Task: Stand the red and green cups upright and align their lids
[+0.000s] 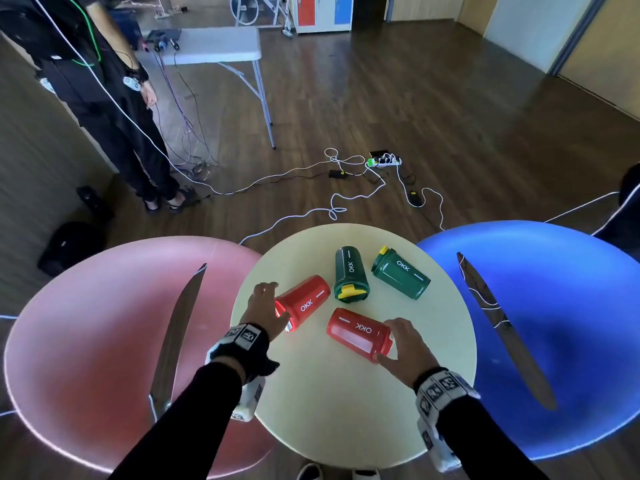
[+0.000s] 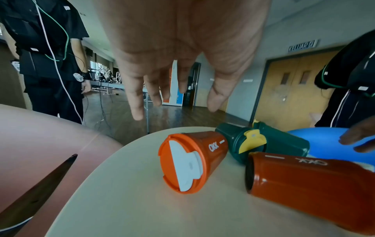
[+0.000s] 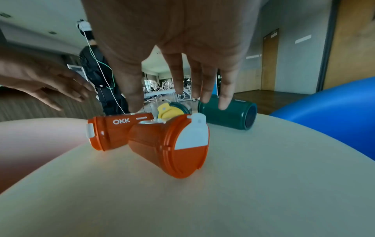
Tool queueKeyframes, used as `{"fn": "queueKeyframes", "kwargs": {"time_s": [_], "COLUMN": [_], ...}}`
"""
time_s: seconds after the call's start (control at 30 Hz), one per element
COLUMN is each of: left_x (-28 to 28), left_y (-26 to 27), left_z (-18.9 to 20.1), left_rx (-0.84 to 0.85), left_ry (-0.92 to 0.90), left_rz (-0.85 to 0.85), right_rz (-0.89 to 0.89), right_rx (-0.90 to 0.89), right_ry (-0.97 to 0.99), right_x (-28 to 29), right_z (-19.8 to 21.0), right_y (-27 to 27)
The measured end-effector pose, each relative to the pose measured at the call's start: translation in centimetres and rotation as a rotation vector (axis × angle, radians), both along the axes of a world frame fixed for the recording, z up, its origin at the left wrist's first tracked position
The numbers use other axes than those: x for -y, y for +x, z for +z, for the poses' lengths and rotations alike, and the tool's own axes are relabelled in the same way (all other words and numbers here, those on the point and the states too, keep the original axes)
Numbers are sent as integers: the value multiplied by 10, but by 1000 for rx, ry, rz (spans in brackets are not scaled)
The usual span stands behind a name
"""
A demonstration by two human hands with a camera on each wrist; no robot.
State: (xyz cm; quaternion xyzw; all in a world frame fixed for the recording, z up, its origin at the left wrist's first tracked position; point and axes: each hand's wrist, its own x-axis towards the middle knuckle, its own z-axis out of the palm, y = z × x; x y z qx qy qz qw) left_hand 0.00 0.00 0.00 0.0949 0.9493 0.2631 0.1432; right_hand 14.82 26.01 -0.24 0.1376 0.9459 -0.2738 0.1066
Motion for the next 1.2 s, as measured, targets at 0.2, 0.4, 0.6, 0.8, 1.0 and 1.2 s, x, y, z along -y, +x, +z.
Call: {"fn": "queueKeyframes", "kwargs": {"time_s": [0.2, 0.4, 0.6, 0.8, 1.0, 1.2], "left_x": [-4, -6, -13, -17, -19, -19], "left_y": [-13, -12, -14, -15, -17, -18], "left_z": [-7, -23, -30, -36, -39, -39], "left_rx": [113, 138, 88, 161, 169, 185], "left_ry": [-148, -151, -133, -153, -142, -123], "left_rz": [-47, -142, -93, -46, -3, -9], "right_rz": [-11, -14, 8, 29, 12, -44], "right_rx": [184, 172, 140, 139, 118, 143], "right_ry": [33, 28, 53, -70, -106, -163], "right_x": [2, 0, -5, -5, -7, -6], "right_z": [-11, -24, -30, -43, -47, -34], "right_y": [-11, -7, -11, -12, -10, -9]}}
